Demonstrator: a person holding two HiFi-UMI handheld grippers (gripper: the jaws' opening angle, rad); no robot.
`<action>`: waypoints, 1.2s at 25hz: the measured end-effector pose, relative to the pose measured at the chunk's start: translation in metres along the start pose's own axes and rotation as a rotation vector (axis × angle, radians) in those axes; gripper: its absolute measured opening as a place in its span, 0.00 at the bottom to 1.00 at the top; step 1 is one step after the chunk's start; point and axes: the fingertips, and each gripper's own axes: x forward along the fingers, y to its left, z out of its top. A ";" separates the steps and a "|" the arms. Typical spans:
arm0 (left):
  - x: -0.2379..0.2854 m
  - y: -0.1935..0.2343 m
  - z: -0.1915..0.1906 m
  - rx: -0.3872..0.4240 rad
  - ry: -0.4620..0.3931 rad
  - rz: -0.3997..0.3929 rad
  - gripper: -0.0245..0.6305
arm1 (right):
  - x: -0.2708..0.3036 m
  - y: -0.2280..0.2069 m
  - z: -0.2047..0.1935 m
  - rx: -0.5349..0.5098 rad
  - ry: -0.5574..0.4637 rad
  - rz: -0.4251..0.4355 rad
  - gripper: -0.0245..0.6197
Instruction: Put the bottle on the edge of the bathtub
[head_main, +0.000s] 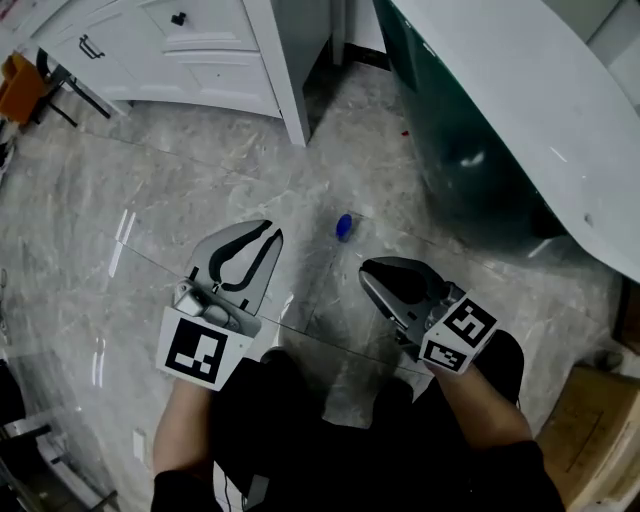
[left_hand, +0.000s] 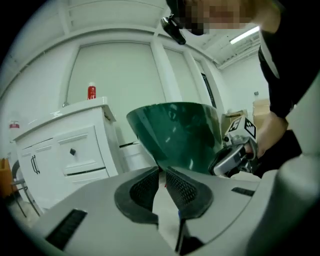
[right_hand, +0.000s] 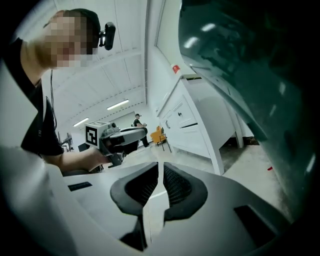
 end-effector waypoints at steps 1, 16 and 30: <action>-0.005 0.001 0.009 -0.045 -0.012 -0.011 0.12 | 0.003 0.003 0.004 0.002 -0.002 0.001 0.12; -0.103 0.025 0.197 -0.371 0.007 -0.034 0.06 | -0.019 0.146 0.224 0.065 0.033 -0.030 0.11; -0.176 -0.013 0.462 -0.424 -0.016 -0.111 0.06 | -0.151 0.302 0.444 0.074 0.004 -0.002 0.11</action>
